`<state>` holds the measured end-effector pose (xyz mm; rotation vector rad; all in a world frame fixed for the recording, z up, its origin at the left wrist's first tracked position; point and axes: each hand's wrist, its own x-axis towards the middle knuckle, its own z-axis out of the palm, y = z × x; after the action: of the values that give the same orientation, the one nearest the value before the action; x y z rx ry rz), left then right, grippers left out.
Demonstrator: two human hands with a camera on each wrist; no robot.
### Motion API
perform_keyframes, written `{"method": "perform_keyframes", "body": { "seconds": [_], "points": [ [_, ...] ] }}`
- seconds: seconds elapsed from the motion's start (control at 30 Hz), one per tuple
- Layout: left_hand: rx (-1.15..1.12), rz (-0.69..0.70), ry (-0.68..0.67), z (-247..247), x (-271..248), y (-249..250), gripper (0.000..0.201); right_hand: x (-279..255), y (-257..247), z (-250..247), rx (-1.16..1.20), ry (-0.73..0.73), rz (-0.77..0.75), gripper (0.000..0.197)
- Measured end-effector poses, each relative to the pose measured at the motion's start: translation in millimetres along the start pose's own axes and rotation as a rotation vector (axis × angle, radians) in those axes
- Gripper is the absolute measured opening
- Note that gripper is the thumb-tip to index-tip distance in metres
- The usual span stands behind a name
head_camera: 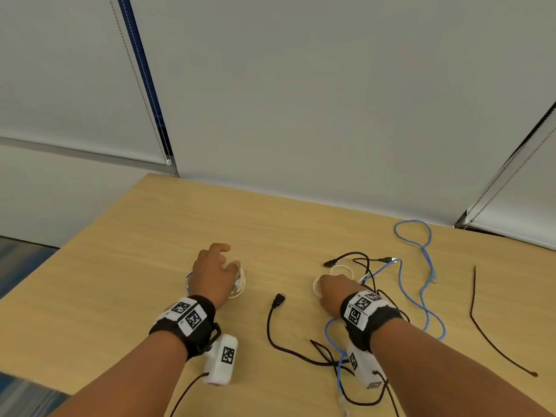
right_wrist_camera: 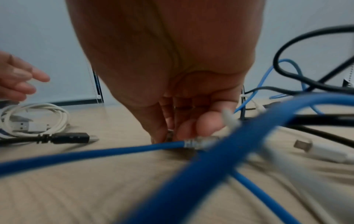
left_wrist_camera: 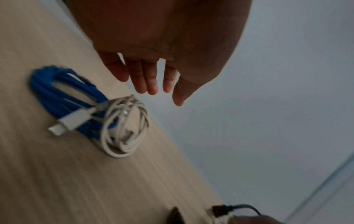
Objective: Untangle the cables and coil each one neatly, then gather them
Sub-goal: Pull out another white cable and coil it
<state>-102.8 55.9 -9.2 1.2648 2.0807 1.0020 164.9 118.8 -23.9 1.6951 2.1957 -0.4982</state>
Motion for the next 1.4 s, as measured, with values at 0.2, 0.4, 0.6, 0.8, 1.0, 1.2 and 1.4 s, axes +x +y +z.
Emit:
{"method": "perform_keyframes", "body": {
  "seconds": [0.2, 0.4, 0.6, 0.8, 1.0, 1.2, 1.4],
  "points": [
    [-0.077, 0.289, -0.249, 27.3, -23.1, 47.7, 0.035, -23.9, 1.6, -33.2, 0.351, 0.193, -0.207, 0.026],
    [-0.079, 0.354, -0.486, 57.4, -31.5, 89.6, 0.070, -69.7, 16.2, -86.6, 1.156, 0.208, -0.331, 0.015],
    [-0.144, 0.401, -0.363, 67.9, -36.1, 108.8, 0.015, -96.5, 42.5, -102.5, 1.609, 0.222, -0.439, 0.011],
    [-0.587, 0.274, -0.417, 59.9, -32.3, 119.4, 0.017, -102.4, 72.5, -103.9, 1.893, 0.477, -0.305, 0.015],
    [-0.830, 0.134, -0.132, 35.4, -14.9, 124.4, 0.030, -97.8, 96.0, -90.7, 1.638, 0.476, 0.061, 0.018],
    [-0.722, 0.073, -0.020, 16.0, -3.5, 117.7, 0.031, -100.2, 115.8, -79.2, 0.916, 0.660, 0.140, 0.012],
    [-0.548, 0.233, -0.368, 40.9, -42.9, 149.2, 0.029, -111.3, 58.3, -92.8, 0.765, 0.655, -0.345, 0.037]
  ]
}}
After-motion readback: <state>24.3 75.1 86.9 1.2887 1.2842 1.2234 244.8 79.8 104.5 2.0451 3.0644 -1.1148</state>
